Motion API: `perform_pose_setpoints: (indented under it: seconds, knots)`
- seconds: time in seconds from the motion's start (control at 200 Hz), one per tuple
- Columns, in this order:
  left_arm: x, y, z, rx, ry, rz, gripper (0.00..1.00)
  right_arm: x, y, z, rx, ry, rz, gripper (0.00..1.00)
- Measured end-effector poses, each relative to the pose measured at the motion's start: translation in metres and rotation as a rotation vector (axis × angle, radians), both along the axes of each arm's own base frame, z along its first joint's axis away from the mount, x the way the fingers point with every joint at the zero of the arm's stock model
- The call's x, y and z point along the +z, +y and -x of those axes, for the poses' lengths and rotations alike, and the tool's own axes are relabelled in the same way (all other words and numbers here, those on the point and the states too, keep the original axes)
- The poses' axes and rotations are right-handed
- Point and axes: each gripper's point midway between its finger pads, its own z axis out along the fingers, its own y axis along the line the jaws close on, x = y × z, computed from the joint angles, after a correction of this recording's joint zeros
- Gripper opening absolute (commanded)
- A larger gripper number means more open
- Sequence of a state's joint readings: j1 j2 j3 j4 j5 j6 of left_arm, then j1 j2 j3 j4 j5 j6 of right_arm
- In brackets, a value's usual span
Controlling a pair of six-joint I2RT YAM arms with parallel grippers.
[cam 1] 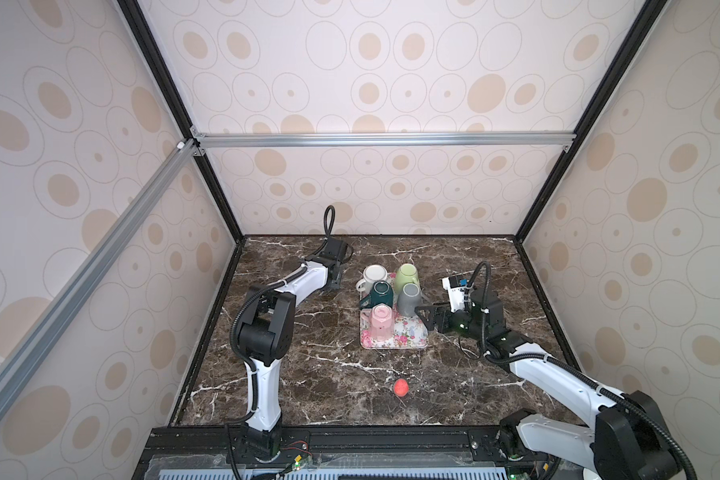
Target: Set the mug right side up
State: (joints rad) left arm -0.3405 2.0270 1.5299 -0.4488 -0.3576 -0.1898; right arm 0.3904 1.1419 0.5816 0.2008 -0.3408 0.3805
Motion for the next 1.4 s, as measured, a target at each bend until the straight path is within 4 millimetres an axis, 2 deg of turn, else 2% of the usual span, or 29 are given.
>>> perform_pose_setpoints:
  seconds: [0.08,0.09,0.1,0.11,0.145,0.27,0.405,0.58,0.69,0.83,0.95,1.17,1.4]
  knots:
    - [0.002,0.000,-0.001,0.003,-0.009,0.001,0.70,0.003,-0.003,-0.001,-0.016,-0.012,-0.001,0.84]
    - [0.002,0.000,-0.001,0.002,-0.009,0.002,0.74,0.004,-0.003,-0.001,-0.018,-0.014,-0.001,0.84]
    - [0.002,0.000,-0.001,0.004,-0.010,0.003,0.84,0.004,-0.003,-0.001,-0.021,-0.015,0.000,0.84]
    - [0.002,0.000,-0.001,0.001,-0.009,0.000,0.90,0.005,-0.004,-0.001,-0.023,-0.017,-0.001,0.84]
    - [0.002,0.000,-0.002,0.002,-0.010,0.003,0.98,0.006,-0.005,-0.001,-0.032,-0.021,-0.001,0.84]
    - [0.008,-0.004,0.000,-0.004,-0.023,0.030,0.98,0.008,-0.010,-0.003,-0.062,-0.034,0.008,0.84]
    - [0.028,-0.009,0.012,-0.021,-0.054,0.057,0.98,0.004,-0.017,-0.005,-0.100,-0.027,0.032,0.84]
    - [0.059,-0.017,0.040,-0.058,-0.116,0.120,0.98,-0.007,-0.028,-0.005,-0.144,0.015,0.094,0.84]
    - [0.067,-0.026,0.061,-0.093,-0.135,0.178,0.98,-0.007,-0.032,-0.009,-0.163,0.025,0.136,0.84]
    - [0.070,-0.040,0.083,-0.138,-0.141,0.258,0.98,-0.009,-0.038,-0.021,-0.195,0.050,0.212,0.84]
    - [0.073,-0.050,0.103,-0.177,-0.149,0.330,0.98,-0.009,-0.033,-0.033,-0.169,0.088,0.255,0.83]
    - [0.090,-0.061,0.122,-0.211,-0.234,0.474,0.98,-0.007,-0.039,-0.064,-0.238,0.153,0.355,0.83]
    - [0.110,-0.071,0.126,-0.238,-0.305,0.576,0.98,-0.037,-0.061,-0.090,-0.340,0.263,0.493,0.82]
